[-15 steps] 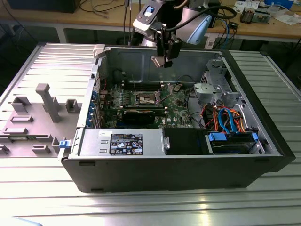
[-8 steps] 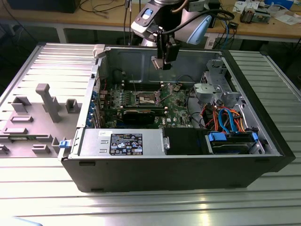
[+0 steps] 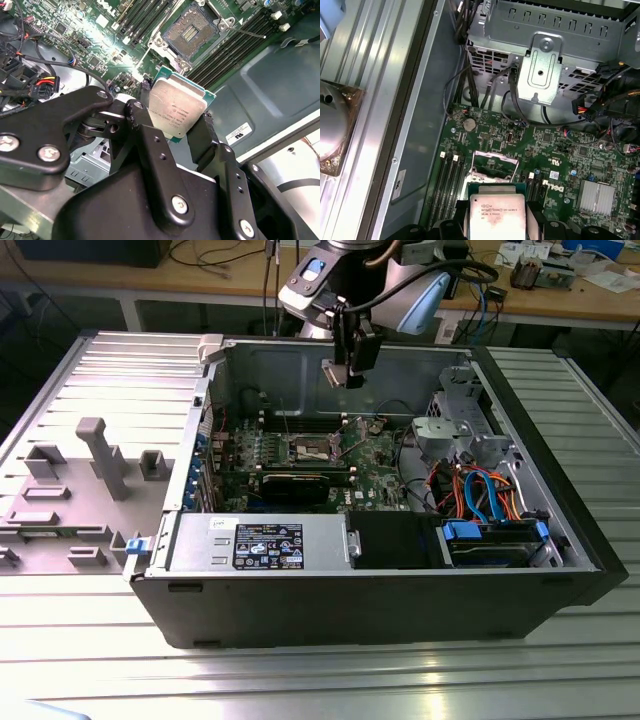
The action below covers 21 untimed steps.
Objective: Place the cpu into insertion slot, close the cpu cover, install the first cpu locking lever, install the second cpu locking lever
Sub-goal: 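Place the cpu into insertion slot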
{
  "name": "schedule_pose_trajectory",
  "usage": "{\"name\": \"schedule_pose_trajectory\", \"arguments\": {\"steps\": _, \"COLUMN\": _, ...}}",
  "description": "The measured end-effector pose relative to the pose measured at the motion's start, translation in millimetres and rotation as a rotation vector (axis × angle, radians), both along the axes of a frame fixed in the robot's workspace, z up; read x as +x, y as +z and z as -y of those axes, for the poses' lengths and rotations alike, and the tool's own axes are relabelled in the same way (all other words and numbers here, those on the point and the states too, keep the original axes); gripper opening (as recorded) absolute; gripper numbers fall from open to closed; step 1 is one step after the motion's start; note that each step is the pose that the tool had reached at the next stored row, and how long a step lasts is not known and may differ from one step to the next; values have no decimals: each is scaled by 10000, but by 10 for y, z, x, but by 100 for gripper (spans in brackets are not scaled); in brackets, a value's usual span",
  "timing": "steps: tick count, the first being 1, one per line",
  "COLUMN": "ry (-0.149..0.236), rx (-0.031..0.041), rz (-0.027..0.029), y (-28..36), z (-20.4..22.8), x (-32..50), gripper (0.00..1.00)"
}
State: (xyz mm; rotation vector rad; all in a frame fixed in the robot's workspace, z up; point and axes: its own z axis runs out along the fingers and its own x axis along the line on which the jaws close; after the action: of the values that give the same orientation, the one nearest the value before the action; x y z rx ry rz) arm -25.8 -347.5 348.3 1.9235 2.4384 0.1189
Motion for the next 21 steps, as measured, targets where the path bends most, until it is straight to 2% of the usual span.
{"name": "schedule_pose_trajectory", "arguments": {"steps": 10, "ry": -286, "rx": -1, "rz": 0, "y": -8, "z": 0, "x": -28, "gripper": 55}}
{"name": "schedule_pose_trajectory", "arguments": {"steps": 21, "ry": -304, "rx": 0, "rz": 1, "y": -9, "z": 0, "x": -33, "gripper": 55}}
